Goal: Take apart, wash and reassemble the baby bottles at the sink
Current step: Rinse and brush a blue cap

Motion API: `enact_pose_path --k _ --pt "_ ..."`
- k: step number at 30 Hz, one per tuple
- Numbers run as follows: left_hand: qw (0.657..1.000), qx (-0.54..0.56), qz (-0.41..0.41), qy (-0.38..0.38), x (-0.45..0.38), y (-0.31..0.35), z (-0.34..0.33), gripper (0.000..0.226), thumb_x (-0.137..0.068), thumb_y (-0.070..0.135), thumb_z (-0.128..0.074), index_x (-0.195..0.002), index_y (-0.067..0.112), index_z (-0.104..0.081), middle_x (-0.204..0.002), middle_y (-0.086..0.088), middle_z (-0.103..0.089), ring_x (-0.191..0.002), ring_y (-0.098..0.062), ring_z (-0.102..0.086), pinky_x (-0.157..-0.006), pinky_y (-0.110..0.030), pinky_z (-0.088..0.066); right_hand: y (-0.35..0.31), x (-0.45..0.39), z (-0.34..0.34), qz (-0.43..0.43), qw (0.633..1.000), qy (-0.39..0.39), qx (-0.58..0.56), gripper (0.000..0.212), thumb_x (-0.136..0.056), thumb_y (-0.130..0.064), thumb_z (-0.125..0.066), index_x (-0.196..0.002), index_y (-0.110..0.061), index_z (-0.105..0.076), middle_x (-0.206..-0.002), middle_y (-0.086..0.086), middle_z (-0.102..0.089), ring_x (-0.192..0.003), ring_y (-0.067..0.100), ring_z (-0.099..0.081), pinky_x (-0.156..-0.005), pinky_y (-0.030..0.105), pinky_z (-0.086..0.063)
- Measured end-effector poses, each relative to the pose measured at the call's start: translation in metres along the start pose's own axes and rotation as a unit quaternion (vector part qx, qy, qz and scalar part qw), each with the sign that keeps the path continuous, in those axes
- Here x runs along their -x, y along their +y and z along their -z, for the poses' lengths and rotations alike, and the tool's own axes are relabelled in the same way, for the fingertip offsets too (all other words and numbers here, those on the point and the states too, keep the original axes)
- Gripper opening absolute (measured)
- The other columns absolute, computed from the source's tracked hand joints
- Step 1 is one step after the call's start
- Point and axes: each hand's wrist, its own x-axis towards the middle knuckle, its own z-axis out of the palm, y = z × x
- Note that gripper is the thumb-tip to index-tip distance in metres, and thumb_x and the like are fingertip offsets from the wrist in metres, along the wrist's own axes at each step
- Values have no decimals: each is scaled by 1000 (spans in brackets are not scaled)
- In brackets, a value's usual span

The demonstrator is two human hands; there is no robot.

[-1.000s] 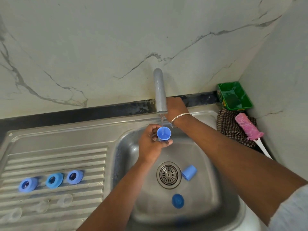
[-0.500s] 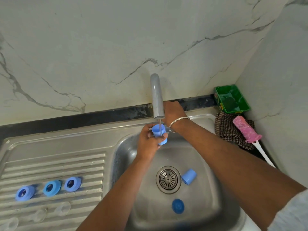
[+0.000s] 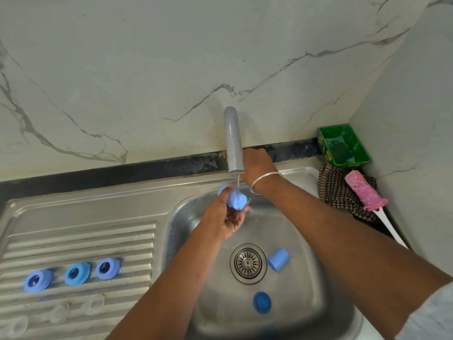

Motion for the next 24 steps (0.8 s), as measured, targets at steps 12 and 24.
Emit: enact_pose_path --k 12,24 --pt "882 -252 -400 3 -16 -31 19 47 -62 -4 -88 -100 13 -66 -90 -6 -74 -79 -14 -70 -76 -29 -56 0 0 0 5 1000 3 18 19 -95 -14 -57 -108 -4 -67 -107 19 -68 -101 38 -61 -81 35 -45" --pt "797 -388 -462 -33 -17 -29 39 50 -67 16 -89 -101 42 -65 -99 22 -71 -98 -9 -67 -92 -32 -53 1 0 0 11 1000 2 17 21 -94 -14 -59 -111 -3 -66 -109 20 -67 -102 38 -60 -84 37 -46"
